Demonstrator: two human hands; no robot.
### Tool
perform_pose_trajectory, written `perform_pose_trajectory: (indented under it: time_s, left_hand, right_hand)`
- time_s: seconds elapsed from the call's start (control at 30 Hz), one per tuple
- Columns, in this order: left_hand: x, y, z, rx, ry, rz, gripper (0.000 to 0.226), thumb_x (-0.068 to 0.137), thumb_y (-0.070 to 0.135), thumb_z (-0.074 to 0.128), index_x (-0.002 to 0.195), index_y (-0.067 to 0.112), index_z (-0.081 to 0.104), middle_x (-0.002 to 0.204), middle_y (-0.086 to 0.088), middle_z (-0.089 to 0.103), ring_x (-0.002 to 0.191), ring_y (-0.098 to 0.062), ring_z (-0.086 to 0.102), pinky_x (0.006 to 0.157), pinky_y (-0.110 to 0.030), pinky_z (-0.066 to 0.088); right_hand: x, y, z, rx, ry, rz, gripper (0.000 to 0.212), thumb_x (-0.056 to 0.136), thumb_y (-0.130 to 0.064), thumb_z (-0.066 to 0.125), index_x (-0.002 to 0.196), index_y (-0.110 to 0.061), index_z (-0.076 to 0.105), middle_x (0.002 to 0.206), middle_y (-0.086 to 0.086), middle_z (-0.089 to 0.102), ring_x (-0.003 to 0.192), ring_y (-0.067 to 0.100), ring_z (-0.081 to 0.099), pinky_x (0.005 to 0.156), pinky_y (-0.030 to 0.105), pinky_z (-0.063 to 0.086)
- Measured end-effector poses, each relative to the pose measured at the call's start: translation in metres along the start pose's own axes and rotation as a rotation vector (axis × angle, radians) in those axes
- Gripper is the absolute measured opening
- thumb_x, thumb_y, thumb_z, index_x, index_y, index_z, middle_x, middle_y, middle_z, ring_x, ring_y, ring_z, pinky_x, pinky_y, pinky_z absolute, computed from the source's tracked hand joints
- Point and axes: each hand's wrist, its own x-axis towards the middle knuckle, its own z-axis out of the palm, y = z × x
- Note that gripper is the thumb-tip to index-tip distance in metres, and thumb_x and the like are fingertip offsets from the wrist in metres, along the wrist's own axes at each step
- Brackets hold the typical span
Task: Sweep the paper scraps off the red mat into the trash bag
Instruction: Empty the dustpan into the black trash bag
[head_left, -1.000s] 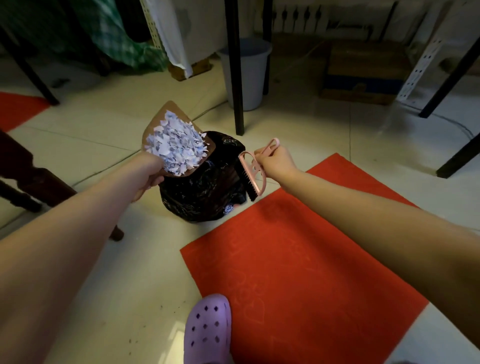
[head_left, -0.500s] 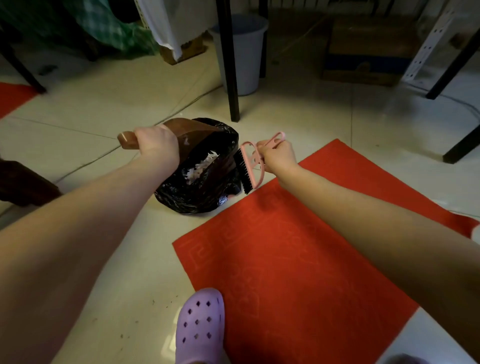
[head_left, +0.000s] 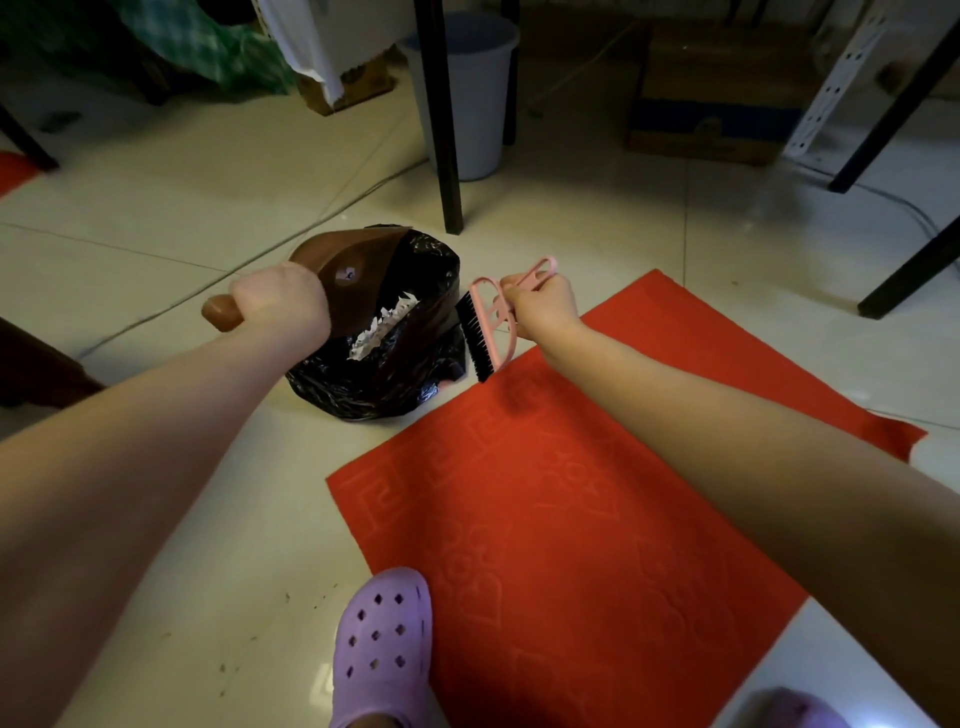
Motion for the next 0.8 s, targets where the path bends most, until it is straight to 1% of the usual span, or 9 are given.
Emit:
perform_pose_trajectory:
  time_s: [0.17, 0.27, 0.33, 0.4, 0.47, 0.57, 0.67, 0.77, 0.8]
  left_hand:
    - [0.004, -0.007, 0.004, -0.365, -0.128, -0.124, 0.031, 0.093, 0.025, 0.055, 0.114, 0.002, 0.060, 0.117, -0.018, 0.063, 0.111, -0.036, 0.059, 0.086, -0.041, 0.047]
    - [0.014, -0.010, 0.006, -0.741, -0.239, -0.208, 0.036, 0.094, 0.036, 0.054, 0.082, 0.002, 0.061, 0.082, -0.015, 0.070, 0.079, -0.029, 0.068, 0.077, -0.036, 0.051]
    - [0.015, -0.007, 0.006, -0.984, -0.318, -0.309, 0.037, 0.095, 0.038, 0.052, 0.075, 0.006, 0.055, 0.072, -0.009, 0.068, 0.058, -0.024, 0.062, 0.061, -0.029, 0.046]
    - [0.016, -0.002, 0.007, -1.060, -0.363, -0.381, 0.034, 0.096, 0.037, 0.050, 0.081, 0.007, 0.053, 0.070, -0.007, 0.066, 0.052, -0.019, 0.057, 0.053, -0.026, 0.038]
    - [0.018, 0.006, 0.008, -1.052, -0.418, -0.402, 0.032, 0.098, 0.032, 0.044, 0.084, 0.005, 0.054, 0.054, -0.006, 0.064, 0.045, -0.017, 0.055, 0.051, -0.025, 0.036]
    - [0.020, 0.014, 0.013, -1.040, -0.592, -0.332, 0.034, 0.097, 0.018, 0.030, 0.077, 0.003, 0.053, 0.033, -0.003, 0.054, 0.023, -0.013, 0.048, 0.053, -0.024, 0.034]
    - [0.021, 0.018, 0.021, -1.053, -0.666, -0.285, 0.033, 0.098, 0.016, 0.027, 0.082, 0.003, 0.053, 0.037, -0.005, 0.056, 0.028, -0.014, 0.052, 0.058, -0.026, 0.040]
    - [0.027, 0.020, 0.024, -1.026, -0.648, -0.336, 0.030, 0.099, 0.020, 0.034, 0.098, 0.000, 0.056, 0.060, -0.011, 0.063, 0.054, -0.023, 0.057, 0.081, -0.037, 0.049]
    - [0.028, 0.021, 0.024, -0.988, -0.636, -0.340, 0.029, 0.098, 0.021, 0.037, 0.102, 0.000, 0.056, 0.069, -0.013, 0.061, 0.061, -0.026, 0.057, 0.082, -0.042, 0.049]
  right_hand:
    - [0.003, -0.001, -0.002, 0.024, 0.038, 0.014, 0.014, 0.092, -0.013, 0.053, 0.100, -0.012, 0.063, 0.100, 0.009, 0.067, 0.098, 0.026, 0.064, 0.092, 0.046, 0.052]
    - [0.005, -0.001, -0.005, 0.064, 0.093, 0.036, 0.010, 0.091, -0.014, 0.054, 0.083, -0.017, 0.058, 0.097, 0.009, 0.066, 0.098, 0.027, 0.065, 0.090, 0.045, 0.053]
    - [0.008, 0.000, -0.010, 0.095, 0.133, 0.077, 0.016, 0.089, -0.015, 0.054, 0.074, -0.019, 0.055, 0.084, 0.007, 0.064, 0.090, 0.030, 0.065, 0.086, 0.044, 0.054]
    - [0.009, 0.002, -0.015, 0.116, 0.162, 0.123, 0.017, 0.087, -0.015, 0.054, 0.070, -0.016, 0.053, 0.068, 0.004, 0.057, 0.070, 0.028, 0.059, 0.073, 0.042, 0.052]
    - [0.010, 0.005, -0.020, 0.134, 0.171, 0.156, 0.019, 0.086, -0.014, 0.053, 0.067, -0.015, 0.050, 0.060, 0.002, 0.051, 0.056, 0.021, 0.050, 0.058, 0.034, 0.045]
    - [0.013, 0.011, -0.025, 0.144, 0.158, 0.180, 0.018, 0.086, -0.013, 0.053, 0.068, -0.014, 0.050, 0.059, 0.003, 0.051, 0.054, 0.019, 0.051, 0.062, 0.035, 0.052]
    - [0.017, 0.017, -0.025, 0.125, 0.143, 0.190, 0.014, 0.086, -0.013, 0.054, 0.072, -0.013, 0.051, 0.065, 0.004, 0.055, 0.058, 0.020, 0.054, 0.076, 0.042, 0.056]
    - [0.024, 0.019, -0.023, 0.068, 0.119, 0.185, 0.011, 0.086, -0.014, 0.056, 0.076, -0.013, 0.051, 0.070, 0.006, 0.057, 0.068, 0.025, 0.060, 0.074, 0.042, 0.058]
    - [0.026, 0.019, -0.022, 0.053, 0.108, 0.180, 0.012, 0.086, -0.014, 0.056, 0.076, -0.013, 0.050, 0.068, 0.005, 0.055, 0.066, 0.024, 0.059, 0.069, 0.040, 0.058]
